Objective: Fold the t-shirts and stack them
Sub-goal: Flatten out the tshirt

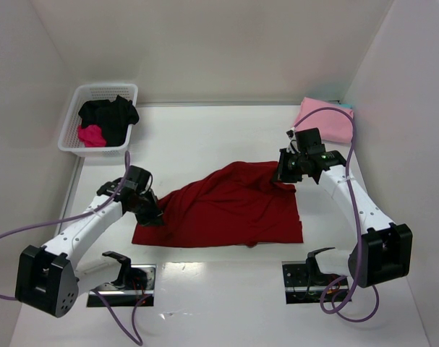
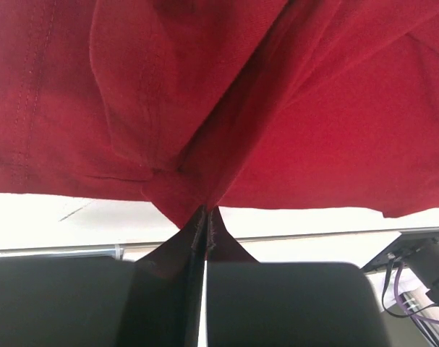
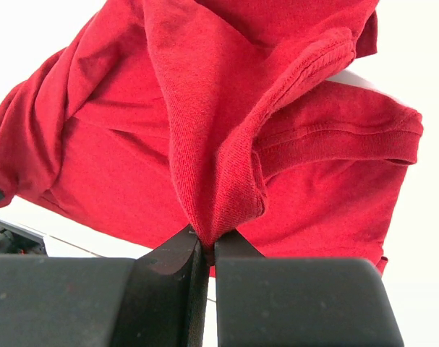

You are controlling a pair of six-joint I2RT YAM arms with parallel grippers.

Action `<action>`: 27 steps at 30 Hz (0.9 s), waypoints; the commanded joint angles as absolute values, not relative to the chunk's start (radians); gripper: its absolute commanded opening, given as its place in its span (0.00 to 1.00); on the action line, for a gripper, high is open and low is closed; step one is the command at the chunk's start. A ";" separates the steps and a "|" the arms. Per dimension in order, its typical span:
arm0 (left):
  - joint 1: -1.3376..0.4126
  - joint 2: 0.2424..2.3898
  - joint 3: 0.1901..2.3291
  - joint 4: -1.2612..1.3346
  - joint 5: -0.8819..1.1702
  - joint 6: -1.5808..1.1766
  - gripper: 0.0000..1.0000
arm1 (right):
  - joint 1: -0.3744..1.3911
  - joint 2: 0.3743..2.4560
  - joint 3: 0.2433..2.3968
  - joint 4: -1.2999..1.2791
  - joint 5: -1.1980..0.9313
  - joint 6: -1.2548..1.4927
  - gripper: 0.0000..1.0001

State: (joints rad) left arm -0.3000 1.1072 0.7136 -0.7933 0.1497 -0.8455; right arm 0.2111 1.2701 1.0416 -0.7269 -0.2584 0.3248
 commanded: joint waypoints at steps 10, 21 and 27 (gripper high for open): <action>-0.305 1.058 0.954 -0.847 0.143 -0.782 0.00 | 0.206 1.239 1.089 -0.718 -0.256 0.331 0.06; -0.293 1.069 1.137 -0.678 -0.064 -0.663 0.00 | 0.206 1.201 1.043 -0.634 -0.304 0.371 0.11; -0.275 1.091 1.184 -0.669 -0.149 -0.615 0.00 | 0.206 1.190 1.025 -0.770 -0.422 0.333 0.05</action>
State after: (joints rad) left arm -0.2890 1.0866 1.1320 -0.7181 -0.0727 -0.6731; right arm 0.2111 1.2160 1.0355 -0.7116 -0.3145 0.3550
